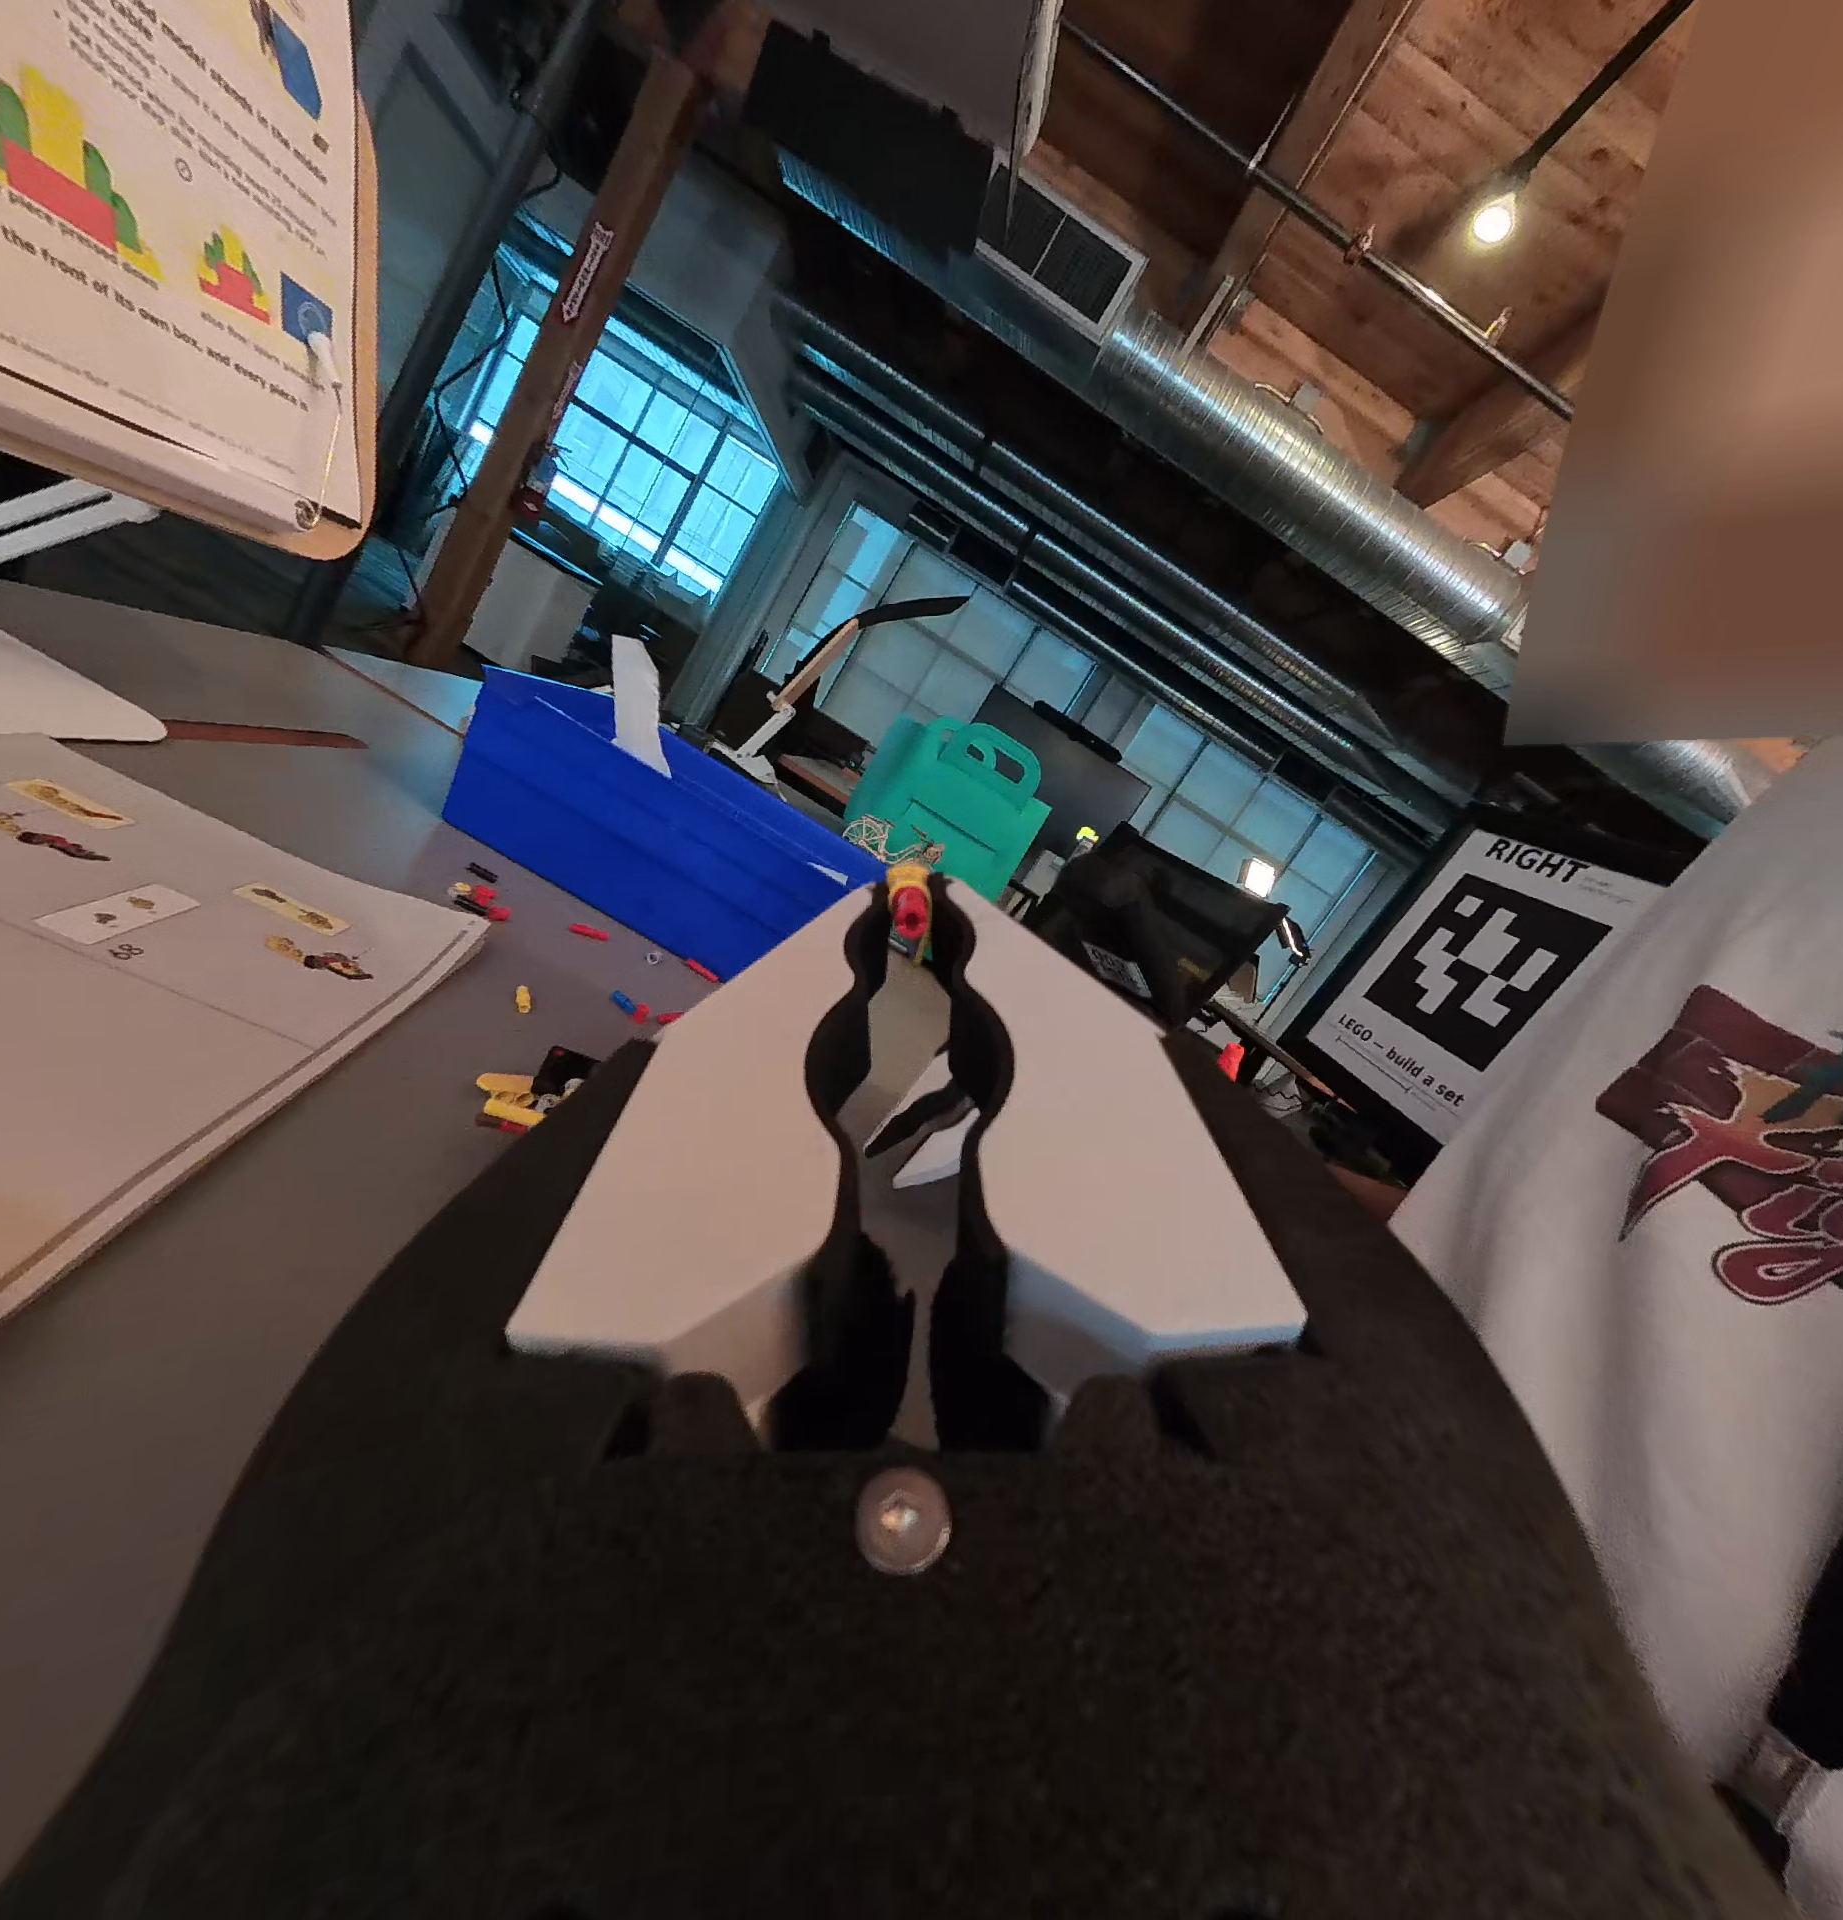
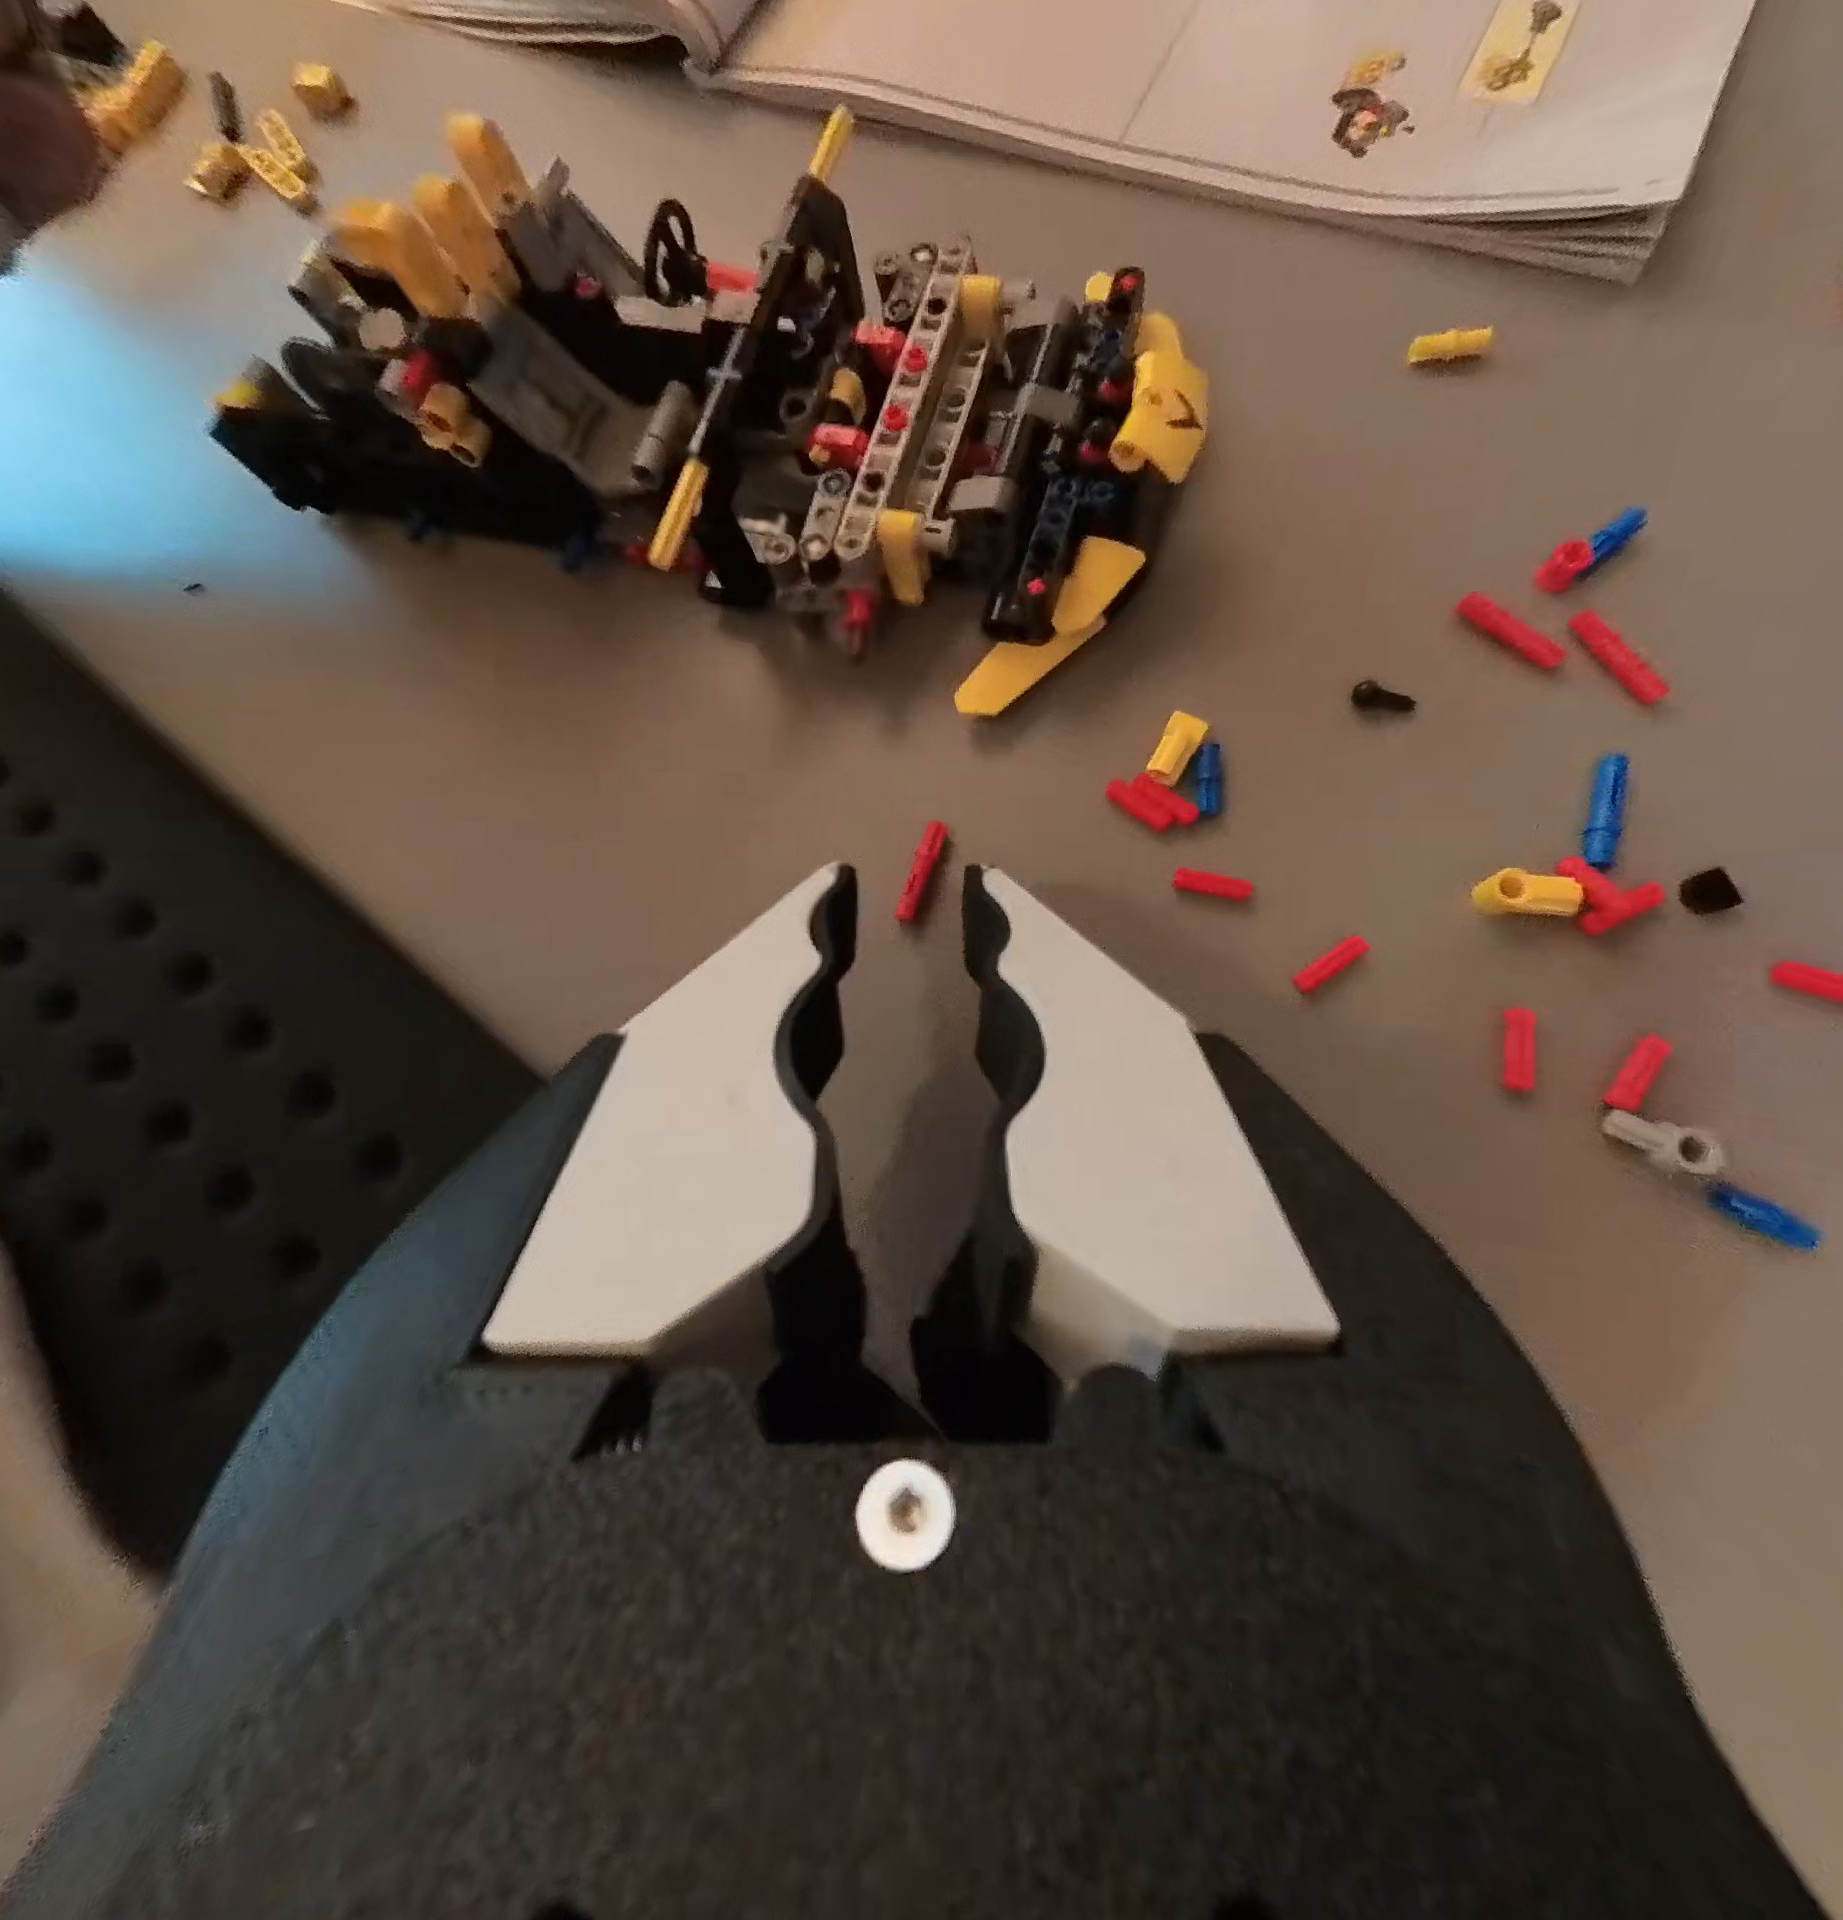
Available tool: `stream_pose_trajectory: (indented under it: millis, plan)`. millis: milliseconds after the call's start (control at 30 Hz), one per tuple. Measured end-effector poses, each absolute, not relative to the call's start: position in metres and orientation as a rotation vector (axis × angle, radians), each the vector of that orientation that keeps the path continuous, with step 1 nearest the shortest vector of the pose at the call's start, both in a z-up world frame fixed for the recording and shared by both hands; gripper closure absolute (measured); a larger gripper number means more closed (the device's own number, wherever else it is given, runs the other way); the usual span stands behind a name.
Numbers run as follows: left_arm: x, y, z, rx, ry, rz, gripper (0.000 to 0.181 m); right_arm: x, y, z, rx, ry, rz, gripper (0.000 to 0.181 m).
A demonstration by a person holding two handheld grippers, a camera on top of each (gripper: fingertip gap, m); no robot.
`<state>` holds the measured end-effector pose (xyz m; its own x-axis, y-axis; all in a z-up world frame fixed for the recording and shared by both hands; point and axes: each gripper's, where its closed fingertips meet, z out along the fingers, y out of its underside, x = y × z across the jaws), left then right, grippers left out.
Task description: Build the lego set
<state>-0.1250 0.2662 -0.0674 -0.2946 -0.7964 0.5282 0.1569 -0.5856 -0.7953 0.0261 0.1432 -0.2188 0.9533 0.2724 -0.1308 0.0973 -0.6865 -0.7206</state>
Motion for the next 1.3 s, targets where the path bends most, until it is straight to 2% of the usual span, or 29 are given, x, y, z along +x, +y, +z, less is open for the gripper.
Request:
stream_pose_trajectory:
  millis: [133, 567, 633, 767, 867, 1300]
  plan:
    - [-0.123, 0.261, -0.066, -1.299, 0.853, -1.958, 0.174, 0.026, 0.144, -0.236, -2.389, -0.334, 0.122, 0.165]
    - [-0.118, 0.235, -0.071, -1.298, 0.980, -2.082, 0.174, 0.018, 0.159, -0.241, -2.410, -0.444, 0.060, 0.177]
    - [-0.117, 0.234, -0.076, -1.324, 0.990, -2.116, 0.174, -0.004, 0.171, -0.215, -2.286, -0.585, 0.067, 0.178]
    - [-0.118, 0.238, -0.077, -1.348, 0.934, -2.220, 0.174, -0.068, 0.196, -0.123, -1.921, -0.866, 0.010, 0.178]
    - [-0.116, 0.235, -0.079, -1.362, 0.952, -2.233, 0.174, -0.088, 0.211, -0.093, -1.837, -0.986, -0.090, 0.178]
    - [-0.112, 0.229, -0.086, -1.368, 1.035, -2.110, 0.174, -0.100, 0.232, -0.096, -1.839, -1.129, -0.222, 0.178]
